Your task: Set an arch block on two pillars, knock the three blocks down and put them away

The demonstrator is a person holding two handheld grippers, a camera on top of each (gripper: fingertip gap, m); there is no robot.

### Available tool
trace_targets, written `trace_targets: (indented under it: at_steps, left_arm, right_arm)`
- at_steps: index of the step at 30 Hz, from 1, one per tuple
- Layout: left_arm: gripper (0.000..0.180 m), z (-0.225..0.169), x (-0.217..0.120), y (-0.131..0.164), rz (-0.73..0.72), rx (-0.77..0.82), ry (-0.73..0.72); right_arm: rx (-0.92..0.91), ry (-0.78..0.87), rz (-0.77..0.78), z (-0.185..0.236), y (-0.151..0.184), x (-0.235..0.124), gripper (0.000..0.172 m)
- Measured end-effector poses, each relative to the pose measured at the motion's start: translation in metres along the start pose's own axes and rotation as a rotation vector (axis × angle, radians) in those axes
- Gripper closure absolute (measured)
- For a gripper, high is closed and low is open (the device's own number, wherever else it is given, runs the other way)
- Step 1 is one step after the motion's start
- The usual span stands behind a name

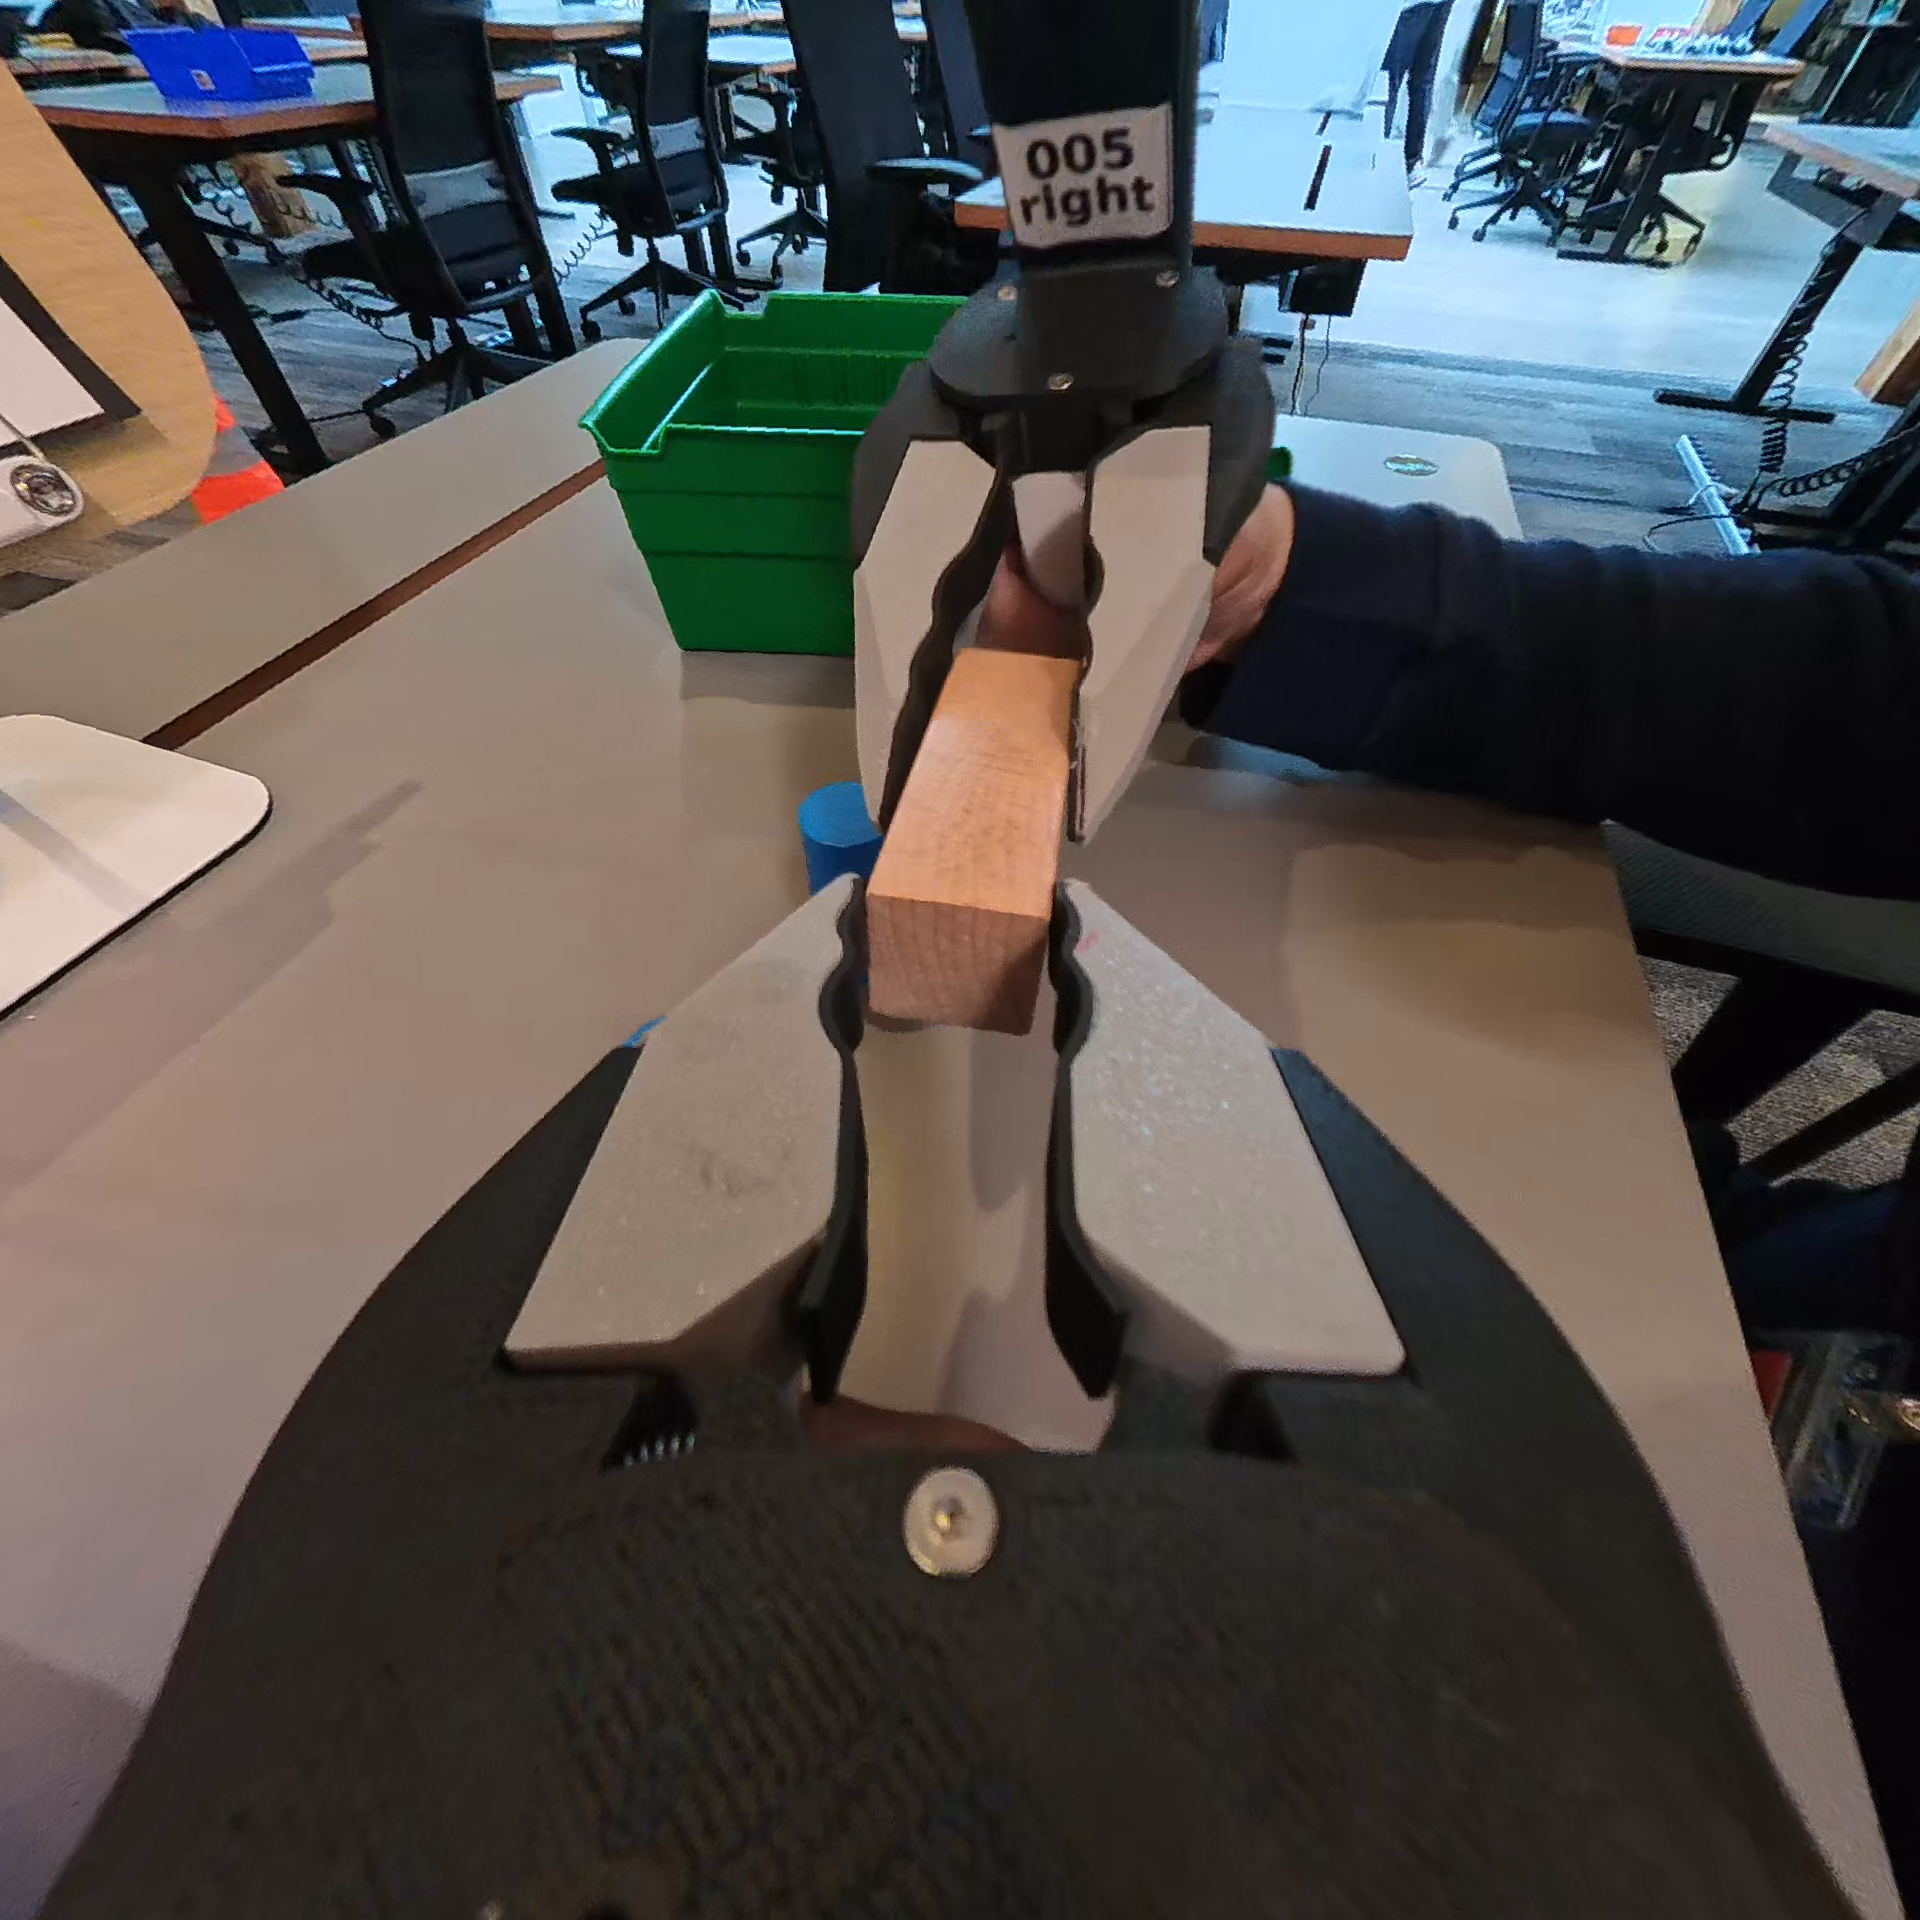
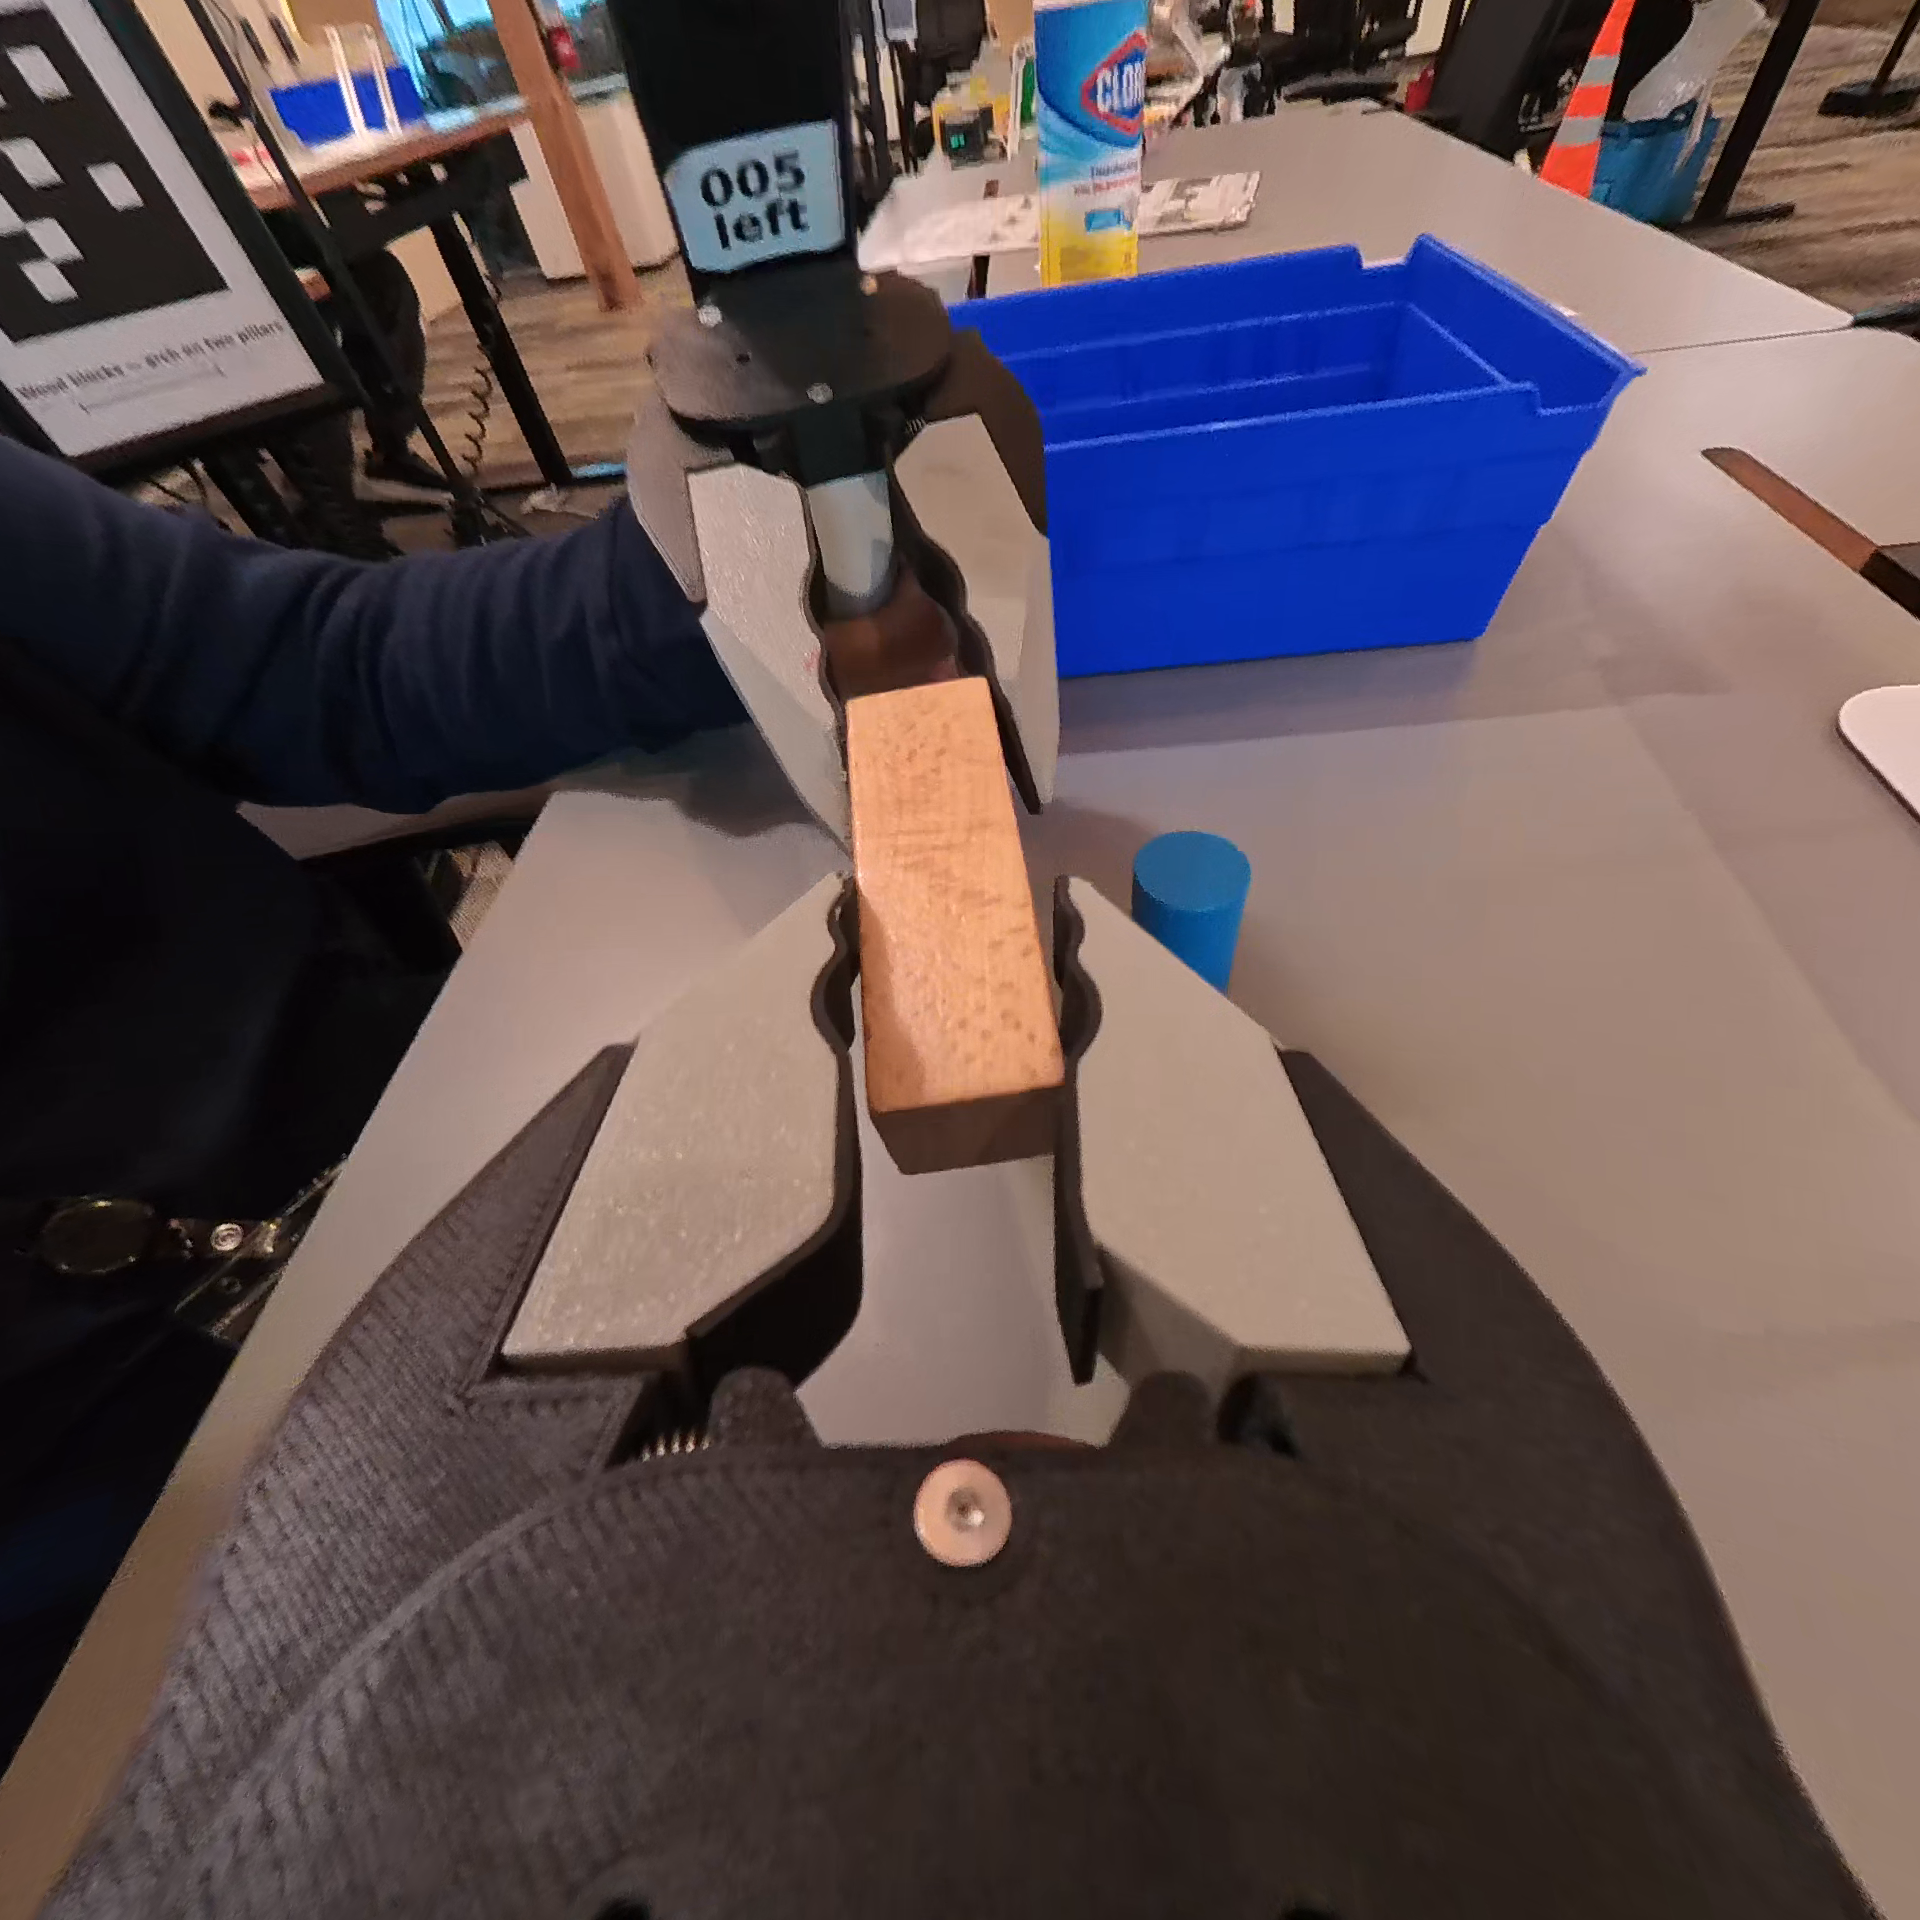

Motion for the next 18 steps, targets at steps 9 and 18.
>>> trace_targets:
  at_steps: [9,18]
  left_arm:
    - [0.149,-0.0021,-0.0003,0.0004,-0.001,0.003,0.013]
    - [0.149,-0.0044,0.002,0.004,0.015,0.019,0.022]
  right_arm:
    - [-0.038,0.031,0.041,0.001,0.0028,0.0,0.139]
    - [-0.027,0.011,0.085,0.0047,0.0076,0.0001,0.14]
Point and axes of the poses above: each gripper's, where its closed fingertips meet, x out along the fingers, y out of its underside, z = x × y across the jaws, the point moved 2 cm from there along -x, back along the fingers, and after that the axes turned 9 degrees about -x, right-handed, at the moved point
